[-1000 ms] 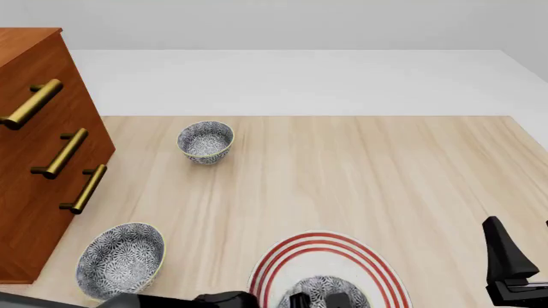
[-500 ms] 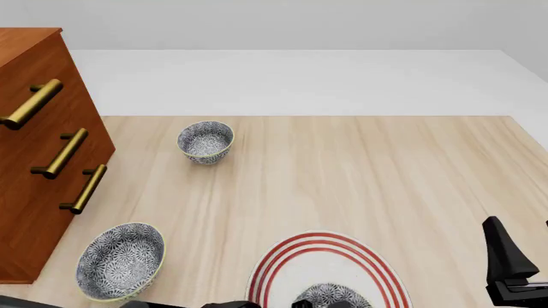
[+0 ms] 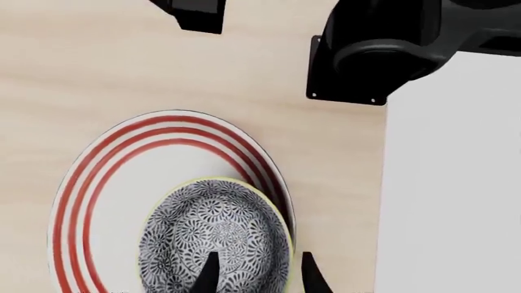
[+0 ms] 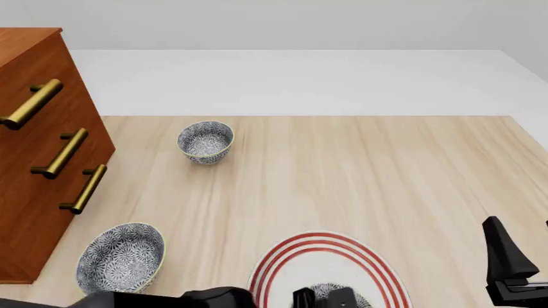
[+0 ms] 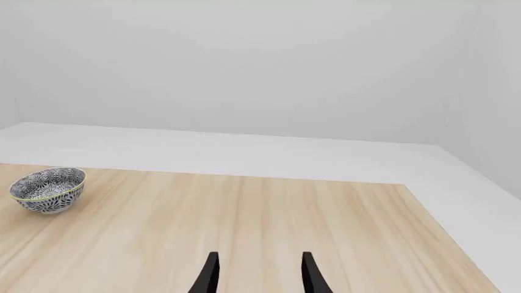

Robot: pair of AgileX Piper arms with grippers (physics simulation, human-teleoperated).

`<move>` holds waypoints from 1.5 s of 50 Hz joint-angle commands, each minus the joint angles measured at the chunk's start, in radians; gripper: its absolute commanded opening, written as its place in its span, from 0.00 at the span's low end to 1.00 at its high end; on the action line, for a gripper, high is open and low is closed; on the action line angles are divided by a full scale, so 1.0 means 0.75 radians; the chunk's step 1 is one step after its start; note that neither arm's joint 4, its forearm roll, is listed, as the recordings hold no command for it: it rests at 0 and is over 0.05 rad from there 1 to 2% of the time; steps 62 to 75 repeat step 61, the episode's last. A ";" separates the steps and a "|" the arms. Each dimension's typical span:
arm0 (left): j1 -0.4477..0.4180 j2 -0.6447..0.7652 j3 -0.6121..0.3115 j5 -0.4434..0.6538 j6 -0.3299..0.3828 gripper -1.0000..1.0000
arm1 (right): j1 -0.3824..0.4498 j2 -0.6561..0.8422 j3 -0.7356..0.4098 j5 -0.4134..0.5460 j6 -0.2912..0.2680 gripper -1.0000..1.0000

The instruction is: Pick up the bowl and put it in the middle on the plate.

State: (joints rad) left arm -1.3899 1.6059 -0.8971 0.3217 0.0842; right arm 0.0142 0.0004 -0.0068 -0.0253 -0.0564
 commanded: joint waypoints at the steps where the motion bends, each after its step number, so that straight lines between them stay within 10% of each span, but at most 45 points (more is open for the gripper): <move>1: 0.008 -0.076 -0.022 0.043 0.022 1.00 | 0.000 0.000 0.000 0.000 0.000 1.00; 25: 0.128 -0.281 -0.020 0.096 0.070 1.00 | 0.000 0.000 0.000 0.000 0.000 1.00; 57: 0.687 -0.942 0.469 -0.052 0.095 1.00 | 0.000 0.000 0.000 0.000 0.000 1.00; 75: 0.704 -1.001 0.514 -0.046 0.071 1.00 | 0.000 0.000 0.000 0.000 0.000 1.00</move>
